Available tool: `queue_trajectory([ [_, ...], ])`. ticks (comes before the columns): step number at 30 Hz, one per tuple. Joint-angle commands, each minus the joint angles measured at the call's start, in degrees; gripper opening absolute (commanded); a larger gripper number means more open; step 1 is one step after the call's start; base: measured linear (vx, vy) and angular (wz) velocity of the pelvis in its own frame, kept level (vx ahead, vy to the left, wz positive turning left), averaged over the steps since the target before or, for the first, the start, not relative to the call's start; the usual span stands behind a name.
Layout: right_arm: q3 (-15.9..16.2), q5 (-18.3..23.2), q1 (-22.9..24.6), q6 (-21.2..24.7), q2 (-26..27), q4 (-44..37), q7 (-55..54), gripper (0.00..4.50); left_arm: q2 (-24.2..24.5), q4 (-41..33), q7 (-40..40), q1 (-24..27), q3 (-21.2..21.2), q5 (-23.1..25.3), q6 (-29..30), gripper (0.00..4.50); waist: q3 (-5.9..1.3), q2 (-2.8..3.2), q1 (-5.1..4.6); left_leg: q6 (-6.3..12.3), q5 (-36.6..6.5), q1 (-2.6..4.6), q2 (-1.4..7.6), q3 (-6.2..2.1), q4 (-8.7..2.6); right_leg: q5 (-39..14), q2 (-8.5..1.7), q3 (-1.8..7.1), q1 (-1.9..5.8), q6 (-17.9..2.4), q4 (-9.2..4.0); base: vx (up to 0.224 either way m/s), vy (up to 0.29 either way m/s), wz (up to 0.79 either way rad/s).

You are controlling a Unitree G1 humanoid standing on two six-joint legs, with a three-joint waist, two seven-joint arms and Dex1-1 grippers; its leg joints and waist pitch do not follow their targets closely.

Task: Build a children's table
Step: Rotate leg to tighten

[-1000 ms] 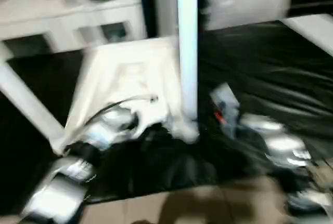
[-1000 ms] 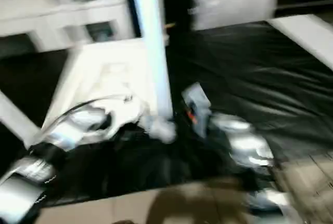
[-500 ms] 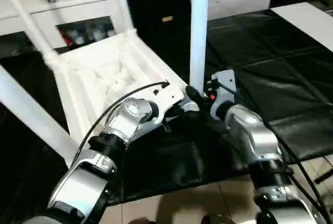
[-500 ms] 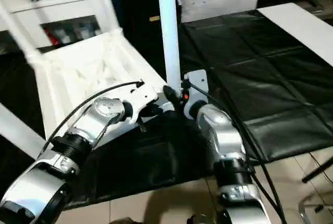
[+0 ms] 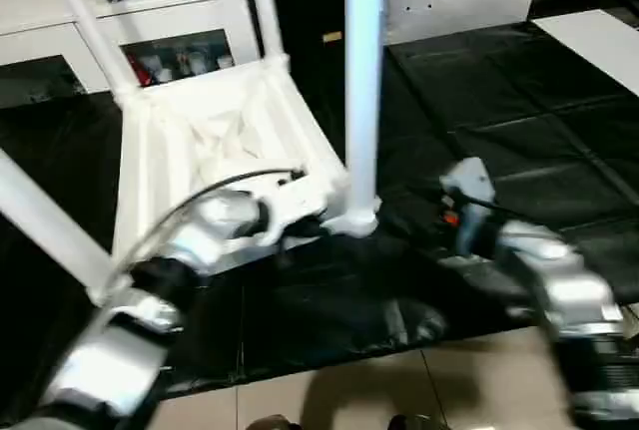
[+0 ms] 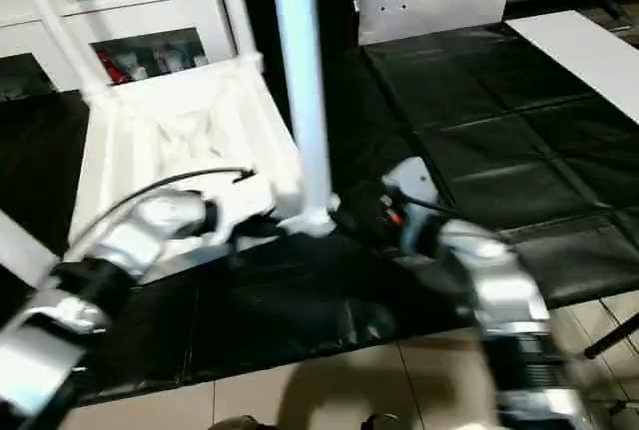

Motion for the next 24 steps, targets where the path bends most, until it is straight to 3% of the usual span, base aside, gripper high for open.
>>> queue_trajectory([
  [1,1.9,0.7,-0.6,0.4,-0.3,-1.6,3.0,4.44,1.4,-0.4,-4.3,0.2,-3.9,2.7,-3.9,0.00,-4.71,-0.77,0.33,7.64,-5.1,-0.06,5.25,-1.74,-4.05,-15.3,-5.84,4.35,4.25,-3.7,-4.35,0.000,0.000,0.00],
  [5,3.3,1.1,-1.9,0.6,-2.0,-0.3,7.7,4.44,2.4,-2.7,-11.1,1.5,-4.7,0.5,-5.7,0.00,-4.81,-0.70,1.57,7.66,-4.4,0.16,5.84,-1.67,-4.09,-14.4,-5.94,4.48,4.02,-4.8,-3.97,0.000,0.000,0.00],
  [6,4.0,1.8,-2.5,0.7,-2.7,0.3,10.5,4.44,2.6,-3.7,-13.0,1.9,-4.9,-0.5,-6.2,0.00,-4.92,-1.14,2.12,7.71,-4.2,0.17,5.91,-1.61,-4.07,-13.9,-6.10,4.55,4.11,-5.3,-3.66,0.000,0.000,0.00],
  [7,4.3,2.1,-2.7,0.9,-2.9,0.4,11.5,4.28,2.7,-3.9,-13.6,2.0,-5.0,-0.9,-6.6,0.00,-4.90,-1.40,2.36,7.78,-4.0,0.18,5.98,-1.57,-4.12,-13.9,-6.09,4.60,4.03,-5.4,-3.62,0.000,0.000,0.00],
  [9,5.7,2.9,-4.0,0.0,-3.3,1.3,15.4,4.17,2.7,-4.0,-14.2,2.0,-5.4,-0.6,-8.5,0.00,-4.92,-1.18,2.92,8.00,-3.7,0.22,5.91,-1.34,-4.00,-13.6,-6.04,4.62,3.87,-5.9,-3.55,0.000,0.000,0.00],
  [10,5.8,3.0,-4.1,0.0,-3.3,1.4,15.8,4.17,2.7,-4.1,-14.2,2.1,-5.5,-0.5,-8.6,0.00,-4.88,-1.45,3.06,7.99,-3.8,0.27,6.01,-1.31,-4.08,-14.0,-6.05,4.66,3.82,-5.8,-3.62,0.000,0.000,0.00],
  [12,6.5,3.3,-4.5,0.3,-3.1,1.4,17.0,3.91,2.4,-4.8,-14.3,2.4,-5.7,-0.8,-8.5,0.00,-4.95,-1.46,3.66,7.59,-3.5,0.42,6.15,-1.22,-4.08,-14.8,-6.16,4.71,3.76,-5.6,-3.66,0.000,0.000,0.00],
  [23,8.1,3.8,-6.7,1.9,-1.2,5.7,18.8,2.85,1.4,-7.1,-14.3,4.0,-6.2,-0.8,-8.2,0.00,-5.25,-1.60,4.41,7.59,-1.6,0.44,6.17,-0.68,-3.89,-13.6,-6.15,4.65,3.58,-5.5,-3.32,0.000,0.000,0.00],
  [24,8.2,3.9,-6.7,2.1,-1.2,5.8,19.0,2.85,1.4,-7.2,-14.1,4.1,-6.2,-0.7,-8.1,0.00,-5.33,-1.83,4.55,7.80,-1.0,0.40,6.17,-0.67,-3.84,-13.0,-6.20,4.69,3.63,-5.5,-3.16,0.000,0.000,0.00],
])
